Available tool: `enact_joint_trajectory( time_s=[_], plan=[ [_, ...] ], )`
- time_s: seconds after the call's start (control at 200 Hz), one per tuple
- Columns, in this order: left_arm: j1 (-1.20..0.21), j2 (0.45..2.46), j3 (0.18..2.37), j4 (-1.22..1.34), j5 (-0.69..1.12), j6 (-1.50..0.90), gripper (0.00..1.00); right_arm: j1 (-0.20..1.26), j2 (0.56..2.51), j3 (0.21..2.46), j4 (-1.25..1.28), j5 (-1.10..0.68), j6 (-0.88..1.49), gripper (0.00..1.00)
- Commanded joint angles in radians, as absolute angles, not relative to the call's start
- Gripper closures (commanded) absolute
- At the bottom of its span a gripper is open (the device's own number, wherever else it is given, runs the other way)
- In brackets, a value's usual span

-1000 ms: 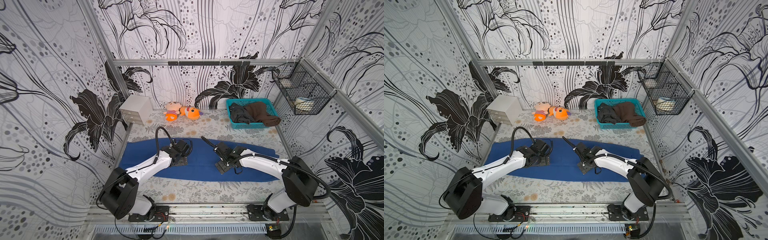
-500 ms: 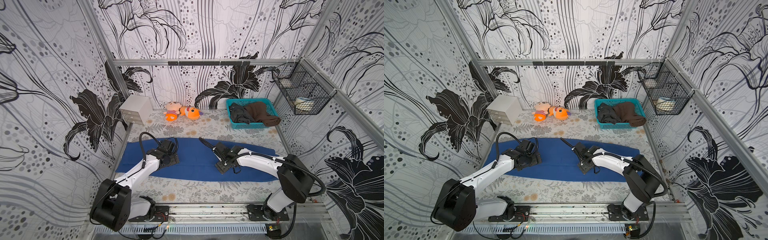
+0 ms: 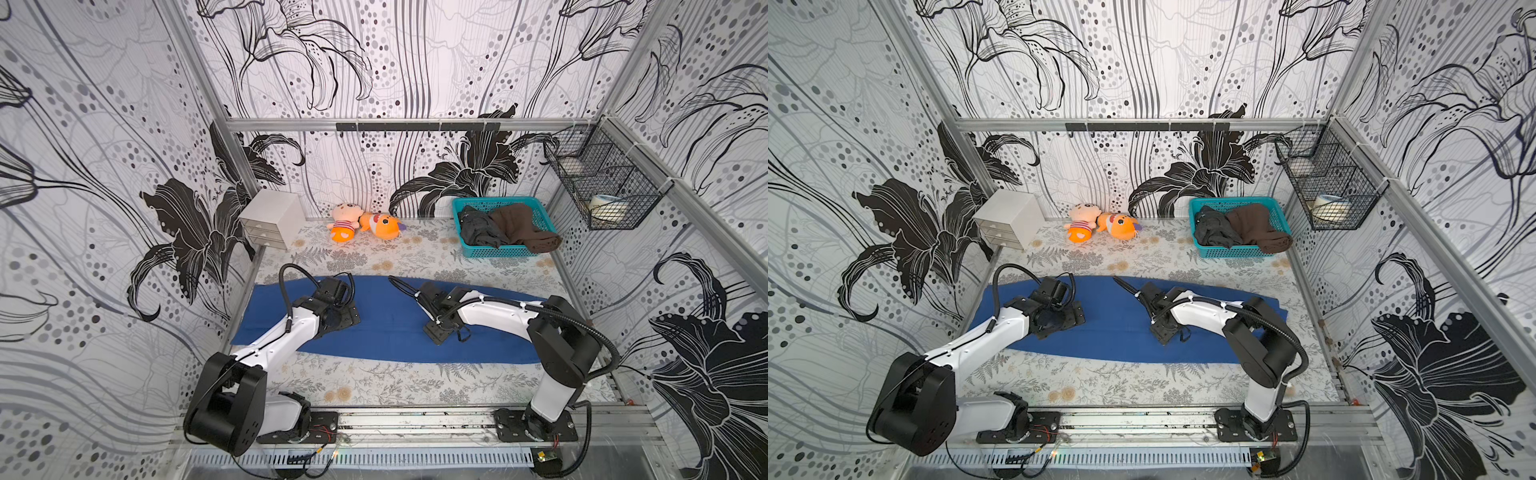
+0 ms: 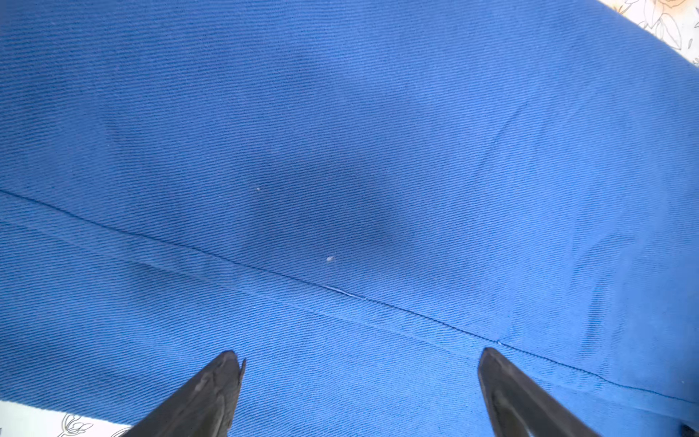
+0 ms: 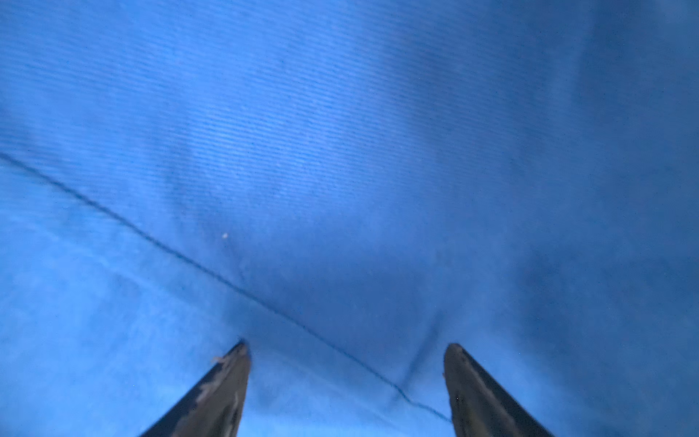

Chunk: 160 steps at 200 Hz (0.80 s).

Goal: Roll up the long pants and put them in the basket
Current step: Fold the long pant at the center of the board.

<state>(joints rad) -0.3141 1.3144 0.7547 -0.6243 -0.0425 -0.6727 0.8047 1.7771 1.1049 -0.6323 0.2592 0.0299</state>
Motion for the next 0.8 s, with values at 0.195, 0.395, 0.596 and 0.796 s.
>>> enact_joint_trajectory(
  time_s=[0.195,0.395,0.596,0.796],
  plan=[
    [-0.306,1.320,0.744,-0.588,-0.026,-0.652,0.01,0.808,1.792,1.125,-0.631,0.346,0.005,0.34],
    [-0.305,1.314,0.741,-0.585,-0.027,-0.651,0.01,0.808,1.809,1.135,-0.612,0.364,0.005,0.44],
    [-0.305,1.312,0.739,-0.593,-0.030,-0.652,0.01,0.808,1.851,1.161,-0.610,0.347,-0.003,0.79],
    [-0.307,1.306,0.740,-0.617,-0.051,-0.648,0.01,0.808,1.845,1.165,-0.624,0.305,0.004,1.00]
  ],
)
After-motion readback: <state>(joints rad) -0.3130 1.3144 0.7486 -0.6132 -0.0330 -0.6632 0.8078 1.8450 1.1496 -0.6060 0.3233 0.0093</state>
